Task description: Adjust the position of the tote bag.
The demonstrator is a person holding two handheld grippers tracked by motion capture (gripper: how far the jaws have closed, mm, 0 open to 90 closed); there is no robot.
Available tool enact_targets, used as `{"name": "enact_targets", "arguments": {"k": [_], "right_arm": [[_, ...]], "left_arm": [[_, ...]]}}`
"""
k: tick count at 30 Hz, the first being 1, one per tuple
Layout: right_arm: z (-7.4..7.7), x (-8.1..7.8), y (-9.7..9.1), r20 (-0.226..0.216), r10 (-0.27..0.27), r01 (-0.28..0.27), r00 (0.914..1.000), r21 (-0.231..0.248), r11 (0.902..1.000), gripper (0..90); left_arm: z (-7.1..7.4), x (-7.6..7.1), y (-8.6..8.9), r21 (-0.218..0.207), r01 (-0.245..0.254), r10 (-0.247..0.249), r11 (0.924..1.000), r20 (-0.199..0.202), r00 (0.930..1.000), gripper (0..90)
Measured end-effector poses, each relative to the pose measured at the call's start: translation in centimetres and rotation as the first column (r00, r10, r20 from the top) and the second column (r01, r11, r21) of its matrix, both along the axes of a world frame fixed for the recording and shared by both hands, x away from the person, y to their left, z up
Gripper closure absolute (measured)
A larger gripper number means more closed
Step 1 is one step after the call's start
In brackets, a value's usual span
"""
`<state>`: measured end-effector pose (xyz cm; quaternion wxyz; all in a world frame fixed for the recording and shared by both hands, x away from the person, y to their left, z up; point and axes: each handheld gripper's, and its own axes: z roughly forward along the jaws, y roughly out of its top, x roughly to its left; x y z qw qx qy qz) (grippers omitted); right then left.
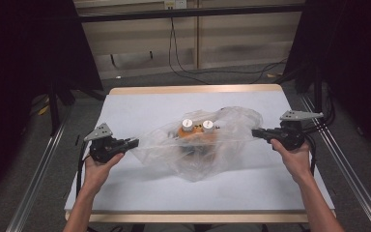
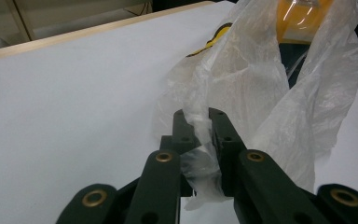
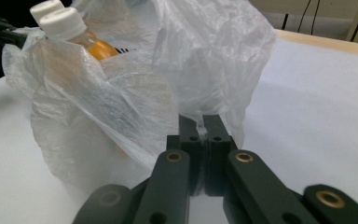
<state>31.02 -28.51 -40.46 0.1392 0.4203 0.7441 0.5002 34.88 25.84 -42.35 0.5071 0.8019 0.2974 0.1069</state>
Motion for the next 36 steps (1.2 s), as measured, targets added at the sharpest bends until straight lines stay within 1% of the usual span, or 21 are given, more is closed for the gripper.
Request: {"name": "enact_targets", "arguments": {"k": [2, 3, 4, 5, 6, 7, 8, 9, 10, 11, 13, 14, 15, 18, 19, 22, 26, 28, 30, 34, 36], "right_arm": [[-0.2, 0.0, -0.1, -0.01, -0.009, 0.009, 0.9999, -0.017, 0.9998, 89.0], [-0.3, 0.0, -0.2, -0.01, -0.013, 0.012, 0.9999, -0.018, 0.9998, 89.0], [-0.3, -0.1, -0.4, -0.011, -0.014, 0.014, 0.9999, -0.012, 0.9998, 89.0], [-0.4, -0.3, -0.6, -0.014, -0.015, 0.015, 0.9998, 0.007, 0.9999, 89.0], [-0.4, -0.4, -0.6, -0.017, -0.016, 0.016, 0.9997, 0.013, 0.9998, 89.1], [-0.5, -0.5, -0.6, -0.018, -0.015, 0.016, 0.9997, 0.009, 0.9998, 89.1], [-0.7, -0.6, -0.5, -0.028, -0.017, 0.017, 0.9995, 0.005, 0.9998, 89.1], [-1.2, -0.8, -0.4, -0.041, -0.01, 0.009, 0.9991, -0.008, 0.9999, 89.2], [-1.2, -0.8, -0.4, -0.041, -0.01, 0.009, 0.9991, -0.008, 0.9999, 89.2], [-1.5, -0.8, -0.3, -0.045, -0.01, 0.009, 0.999, -0.023, 0.9997, 89.2], [-1.7, -0.5, -0.4, -0.05, -0.008, 0.008, 0.9987, -0.017, 0.9998, 89.2], [-2.0, -0.4, -0.4, -0.062, -0.005, 0.004, 0.9981, -0.015, 0.9999, 89.2], [-2.0, -0.4, -0.4, -0.062, -0.005, 0.004, 0.9981, -0.015, 0.9999, 89.2], [-2.8, -0.2, -0.2, -0.086, -0.002, -0.001, 0.9963, -0.042, 0.9991, 89.2], [-3.4, 0.0, 0.1, -0.1, -0.001, -0.005, 0.995, -0.065, 0.9978, 89.2], [-3.7, 0.1, 0.3, -0.113, 0.001, -0.01, 0.9936, -0.08, 0.9967, 89.2], [-4.3, 0.5, 0.7, -0.12, 0.006, -0.017, 0.9927, -0.09, 0.9958, 89.2], [-4.4, 0.5, 0.8, -0.128, 0.007, -0.019, 0.9917, -0.092, 0.9956, 89.2], [-4.9, 0.7, 0.9, -0.135, 0.006, -0.02, 0.9908, -0.103, 0.9945, 89.2], [-5.9, 0.9, 0.8, -0.166, 0.015, -0.036, 0.986, -0.123, 0.9917, 89.1], [-6.2, 0.9, 0.7, -0.175, 0.007, -0.03, 0.9845, -0.133, 0.9906, 88.4]], "left_arm": [[0.0, -0.1, -0.2, -0.022, 0.012, -0.012, 0.9997, -0.006, 0.9999, 83.0], [0.2, -0.2, -0.3, -0.018, 0.017, -0.017, 0.9997, 0.002, 0.9998, 83.0], [0.5, -0.4, -0.3, -0.013, 0.018, -0.018, 0.9998, 0.011, 0.9998, 83.0], [0.6, -0.4, -0.3, -0.016, 0.018, -0.018, 0.9997, 0.01, 0.9998, 83.1], [0.6, -0.4, -0.3, -0.024, 0.019, -0.019, 0.9995, 0.006, 0.9998, 83.1], [0.4, -0.4, -0.4, -0.015, 0.017, -0.017, 0.9997, 0.003, 0.9998, 83.2], [0.2, -0.3, -0.5, 0.016, 0.013, -0.013, 0.9998, -0.002, 0.9999, 83.2], [-0.4, -0.1, -0.6, 0.046, 0.014, -0.013, 0.9989, -0.019, 0.9997, 83.2], [-0.4, -0.1, -0.6, 0.046, 0.014, -0.013, 0.9989, -0.019, 0.9997, 83.2], [-0.6, 0.0, -0.7, 0.06, 0.017, -0.015, 0.9981, -0.023, 0.9996, 83.2], [-0.8, 0.1, -0.9, 0.063, 0.012, -0.011, 0.9979, -0.024, 0.9996, 83.2], [-0.9, 0.2, -0.9, 0.086, 0.012, -0.01, 0.9962, -0.031, 0.9995, 83.2], [-0.9, 0.2, -0.9, 0.086, 0.012, -0.01, 0.9962, -0.031, 0.9995, 83.2], [-1.3, 0.2, -0.9, 0.098, -0.002, 0.006, 0.9952, -0.037, 0.9993, 83.2], [-1.4, 0.2, -0.8, 0.103, 0.003, 0.0, 0.9947, -0.03, 0.9995, 83.3], [-1.8, 0.3, -0.7, 0.111, -0.003, 0.008, 0.9938, -0.038, 0.9992, 83.3], [-2.8, 0.8, -0.7, 0.156, -0.009, 0.019, 0.9877, -0.065, 0.9977, 83.3], [-3.1, 1.0, -0.8, 0.152, -0.012, 0.024, 0.9882, -0.079, 0.9965, 83.3], [-3.3, 1.1, -0.9, 0.165, -0.009, 0.023, 0.9862, -0.082, 0.9963, 83.3], [-4.1, 1.2, -1.1, 0.195, 0.009, 0.013, 0.9807, -0.112, 0.9936, 83.2], [-4.3, 1.2, -1.3, 0.211, 0.017, 0.01, 0.9774, -0.126, 0.992, 83.1]]}}
